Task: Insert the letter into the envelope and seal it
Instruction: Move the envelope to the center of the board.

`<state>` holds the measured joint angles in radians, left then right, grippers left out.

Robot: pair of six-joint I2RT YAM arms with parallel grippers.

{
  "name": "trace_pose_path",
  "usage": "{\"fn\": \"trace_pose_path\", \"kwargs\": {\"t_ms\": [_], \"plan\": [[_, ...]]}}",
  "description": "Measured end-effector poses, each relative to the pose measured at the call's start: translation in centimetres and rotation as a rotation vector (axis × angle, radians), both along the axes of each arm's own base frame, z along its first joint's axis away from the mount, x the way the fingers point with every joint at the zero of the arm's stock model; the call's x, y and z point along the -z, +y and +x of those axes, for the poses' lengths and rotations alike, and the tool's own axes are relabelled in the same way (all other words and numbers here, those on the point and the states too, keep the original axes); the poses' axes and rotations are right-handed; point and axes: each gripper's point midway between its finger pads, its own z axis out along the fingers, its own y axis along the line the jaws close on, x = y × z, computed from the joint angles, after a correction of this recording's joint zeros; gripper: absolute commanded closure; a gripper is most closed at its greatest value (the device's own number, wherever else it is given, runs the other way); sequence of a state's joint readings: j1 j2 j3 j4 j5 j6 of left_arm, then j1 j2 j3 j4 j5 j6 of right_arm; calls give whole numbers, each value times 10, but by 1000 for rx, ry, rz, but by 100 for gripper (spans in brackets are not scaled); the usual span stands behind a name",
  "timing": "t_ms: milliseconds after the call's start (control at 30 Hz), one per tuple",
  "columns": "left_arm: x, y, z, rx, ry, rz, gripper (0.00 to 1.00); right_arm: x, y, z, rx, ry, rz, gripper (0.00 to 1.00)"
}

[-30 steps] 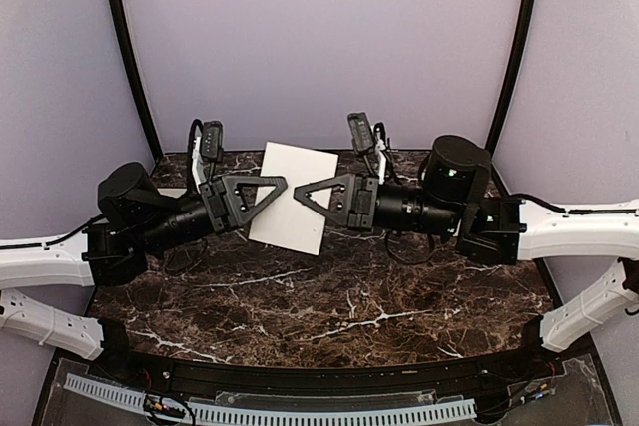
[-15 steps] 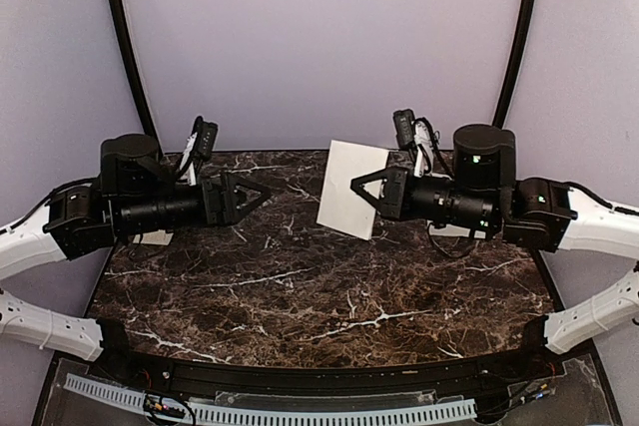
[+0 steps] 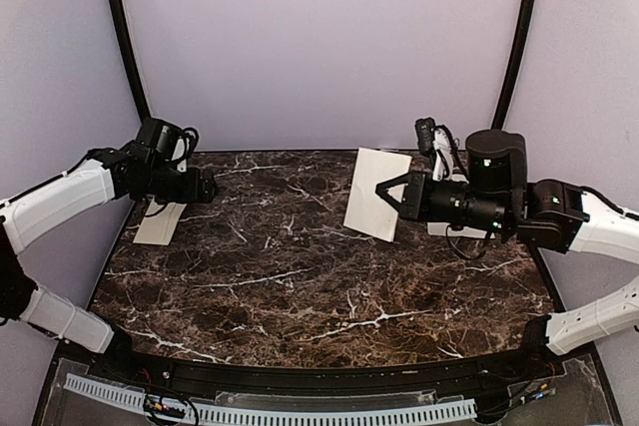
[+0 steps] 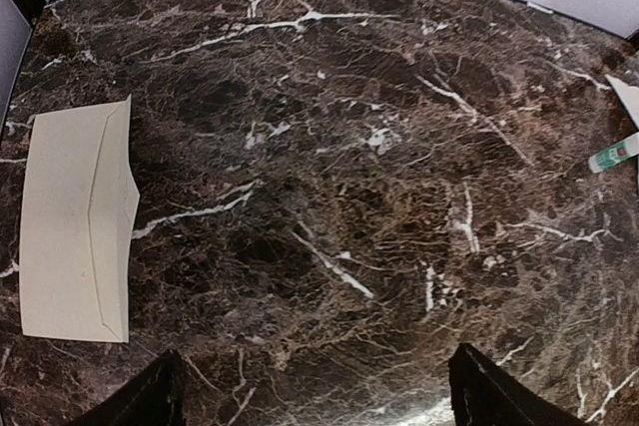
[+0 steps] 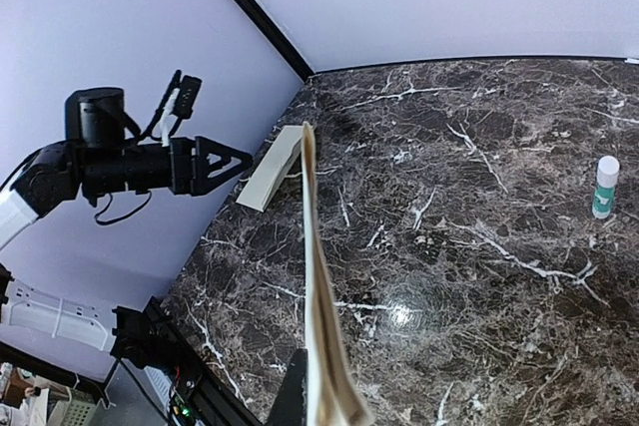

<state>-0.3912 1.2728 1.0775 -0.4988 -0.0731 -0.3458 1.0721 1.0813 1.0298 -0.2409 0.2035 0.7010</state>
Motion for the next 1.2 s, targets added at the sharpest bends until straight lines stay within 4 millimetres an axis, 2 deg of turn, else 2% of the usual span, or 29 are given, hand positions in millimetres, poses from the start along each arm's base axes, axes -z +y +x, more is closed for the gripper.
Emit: {"fn": "trace_pose_path", "kwargs": {"t_ms": [133,233,333,600,900,1200], "plan": [[38,26,29,-48,78,142,8,4,-8,-3,10,12,13,100],[58,48,49,-87,107,248,8,7,-13,-5,19,24,24,100],[69,65,63,-114,119,339,7,7,-15,-6,22,29,31,100],[95,87,89,-120,137,463,9,9,-11,-5,15,33,31,100],[136,112,96,-136,217,551,27,19,8,-7,-45,59,27,100],[147,117,113,-135,214,614,46,15,12,-10,-74,62,42,100]]}}
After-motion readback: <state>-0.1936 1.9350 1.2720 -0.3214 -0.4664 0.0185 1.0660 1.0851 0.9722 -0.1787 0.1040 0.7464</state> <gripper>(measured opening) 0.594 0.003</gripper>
